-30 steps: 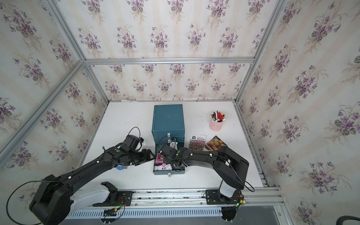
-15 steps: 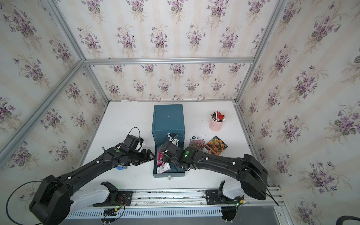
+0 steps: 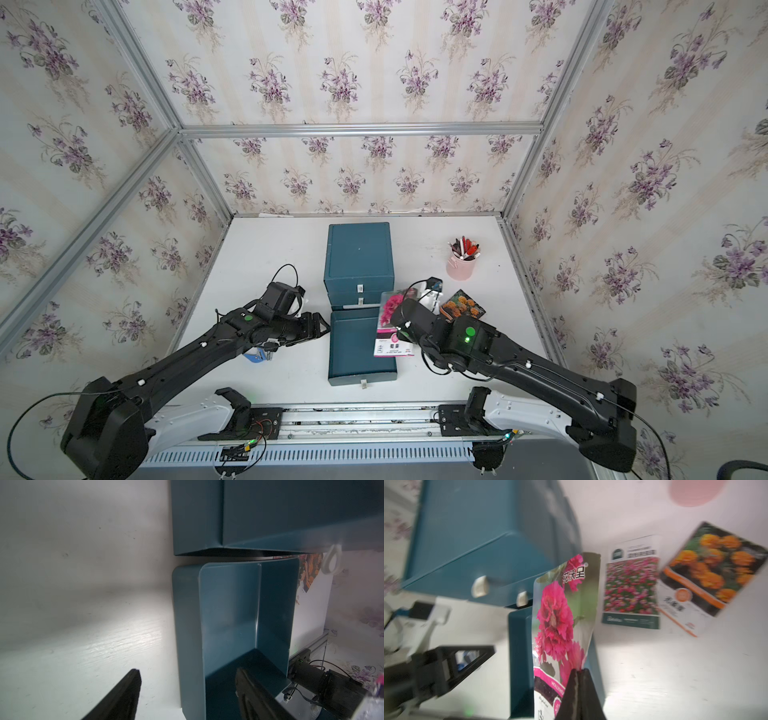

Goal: Take the seed bags out of the drawer
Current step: Place the seed packet at the center of the board.

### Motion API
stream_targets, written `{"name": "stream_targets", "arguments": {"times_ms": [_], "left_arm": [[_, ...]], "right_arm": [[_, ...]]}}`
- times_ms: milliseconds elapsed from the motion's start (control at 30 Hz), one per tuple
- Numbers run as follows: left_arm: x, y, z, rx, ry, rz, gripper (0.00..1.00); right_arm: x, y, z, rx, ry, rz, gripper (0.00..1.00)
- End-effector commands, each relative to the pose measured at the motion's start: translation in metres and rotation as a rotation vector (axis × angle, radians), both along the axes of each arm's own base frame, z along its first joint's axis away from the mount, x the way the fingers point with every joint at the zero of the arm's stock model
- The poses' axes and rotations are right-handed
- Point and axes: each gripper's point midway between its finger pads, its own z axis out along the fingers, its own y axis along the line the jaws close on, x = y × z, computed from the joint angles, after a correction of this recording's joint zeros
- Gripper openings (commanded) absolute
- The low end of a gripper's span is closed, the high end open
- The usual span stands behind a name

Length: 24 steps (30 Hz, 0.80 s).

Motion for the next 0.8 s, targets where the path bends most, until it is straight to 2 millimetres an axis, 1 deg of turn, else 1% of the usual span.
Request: {"name": "stream_targets", "arguments": {"times_ms": [0, 67, 133, 167, 233, 400, 433, 500, 533, 567, 600, 700, 733, 767], "left_arm": [[0.004, 0.007, 0.011, 0.050, -0.039, -0.009, 0.76], [0.007, 0.008, 0.028, 0.057, -0.078, -0.019, 0.77], [0.009, 0.012, 0.045, 0.074, -0.114, -0.024, 0.77], [0.010, 0.014, 0.054, 0.081, -0.133, -0.025, 0.77], [0.012, 0.017, 0.071, 0.093, -0.171, -0.029, 0.77], [0.017, 0.022, 0.103, 0.098, -0.232, -0.029, 0.78], [0.019, 0.022, 0.110, 0.096, -0.252, -0.025, 0.79], [0.026, 0.023, 0.126, 0.092, -0.295, -0.013, 0.80], [0.030, 0.023, 0.135, 0.089, -0.320, -0.008, 0.82], [0.034, 0.023, 0.143, 0.086, -0.341, -0.005, 0.83], [0.038, 0.023, 0.148, 0.084, -0.355, -0.003, 0.83], [0.052, 0.020, 0.163, 0.079, -0.384, -0.003, 0.84], [0.057, 0.019, 0.166, 0.077, -0.385, -0.002, 0.84], [0.063, 0.018, 0.167, 0.074, -0.382, 0.002, 0.85]], "right_arm": [[-0.008, -0.058, -0.035, -0.129, 0.114, -0.121, 0.00], [-0.006, -0.068, -0.057, -0.101, 0.156, -0.148, 0.00], [-0.002, -0.074, -0.078, -0.082, 0.198, -0.156, 0.00], [0.000, -0.075, -0.089, -0.068, 0.225, -0.151, 0.00], [0.001, -0.076, -0.106, -0.075, 0.251, -0.141, 0.00], [-0.008, -0.089, -0.130, -0.141, 0.302, -0.180, 0.00], [-0.010, -0.093, -0.132, -0.154, 0.309, -0.198, 0.03], [-0.012, -0.096, -0.133, -0.162, 0.318, -0.222, 0.34], [-0.012, -0.099, -0.131, -0.174, 0.320, -0.234, 0.61], [-0.011, -0.099, -0.127, -0.176, 0.317, -0.239, 0.80], [-0.010, -0.098, -0.122, -0.174, 0.311, -0.238, 0.85], [-0.005, -0.083, -0.094, -0.181, 0.237, -0.201, 0.86], [-0.003, -0.071, -0.082, -0.184, 0.204, -0.168, 0.86], [-0.004, -0.053, -0.074, -0.184, 0.166, -0.107, 0.86]]}}
